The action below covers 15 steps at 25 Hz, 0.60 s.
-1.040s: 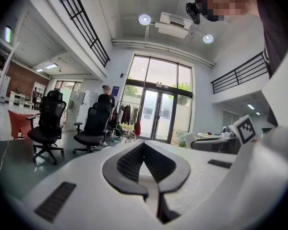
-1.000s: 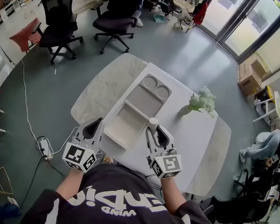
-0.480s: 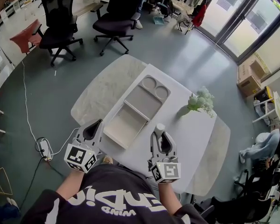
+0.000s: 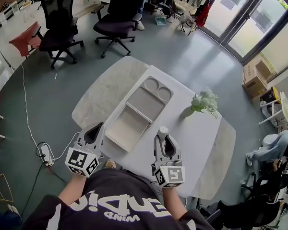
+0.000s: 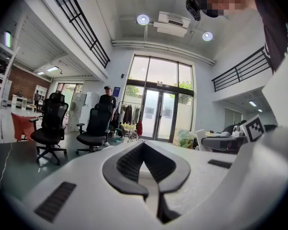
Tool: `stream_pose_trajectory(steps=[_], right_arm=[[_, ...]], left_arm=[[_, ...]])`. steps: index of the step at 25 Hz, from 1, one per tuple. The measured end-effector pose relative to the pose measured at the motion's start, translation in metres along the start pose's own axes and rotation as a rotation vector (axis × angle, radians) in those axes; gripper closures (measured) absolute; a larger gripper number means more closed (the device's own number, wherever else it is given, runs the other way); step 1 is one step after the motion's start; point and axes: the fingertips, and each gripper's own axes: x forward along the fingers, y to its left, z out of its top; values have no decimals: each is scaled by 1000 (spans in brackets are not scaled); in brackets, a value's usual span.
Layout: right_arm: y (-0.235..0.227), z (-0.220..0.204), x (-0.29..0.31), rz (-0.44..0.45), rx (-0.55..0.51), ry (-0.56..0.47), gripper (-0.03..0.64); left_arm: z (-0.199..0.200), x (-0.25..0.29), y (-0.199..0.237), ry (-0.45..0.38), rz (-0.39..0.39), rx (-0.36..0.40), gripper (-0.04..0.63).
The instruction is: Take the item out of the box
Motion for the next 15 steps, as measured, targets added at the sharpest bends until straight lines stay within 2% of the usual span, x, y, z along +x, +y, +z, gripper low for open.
stream_pose_trajectory(steps=[15], right_arm=[[4, 0, -7, 3, -7, -7, 471]], left_arm=[[-2, -9, 0, 5, 6, -2, 586]])
